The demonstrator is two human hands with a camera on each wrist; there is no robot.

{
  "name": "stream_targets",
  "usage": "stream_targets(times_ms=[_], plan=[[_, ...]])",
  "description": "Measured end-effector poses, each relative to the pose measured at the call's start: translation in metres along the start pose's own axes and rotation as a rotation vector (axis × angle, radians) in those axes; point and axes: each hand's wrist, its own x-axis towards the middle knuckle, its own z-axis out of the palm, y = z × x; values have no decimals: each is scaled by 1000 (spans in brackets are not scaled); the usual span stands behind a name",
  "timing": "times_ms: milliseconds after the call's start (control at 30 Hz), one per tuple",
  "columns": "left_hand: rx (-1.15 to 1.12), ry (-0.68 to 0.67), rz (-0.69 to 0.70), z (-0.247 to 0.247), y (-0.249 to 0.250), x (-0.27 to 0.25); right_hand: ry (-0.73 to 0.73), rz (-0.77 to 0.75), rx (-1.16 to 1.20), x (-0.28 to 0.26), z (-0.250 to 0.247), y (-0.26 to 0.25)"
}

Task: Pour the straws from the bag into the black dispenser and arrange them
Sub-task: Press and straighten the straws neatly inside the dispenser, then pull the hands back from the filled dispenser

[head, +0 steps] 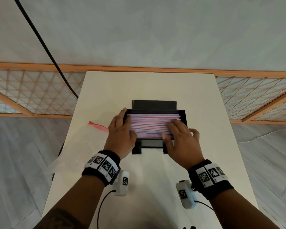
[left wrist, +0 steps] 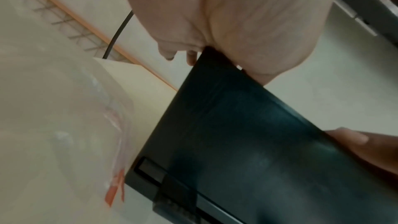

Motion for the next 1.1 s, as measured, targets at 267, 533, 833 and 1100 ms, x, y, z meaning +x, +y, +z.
stream_targets(times_ms=[267,533,833,1100], plan=[[-48,-75,-71,-5,5,7,-64,38,-12,16,4,1],[-874,187,-289,-16,-2,3,366,233,800,20,-18,23],[-1275,11,-372,-2,-6,2,54,442,1231,28,5,25],[-1284,-43,-347,-4,-10,2,63,428,1208,29,5,26]])
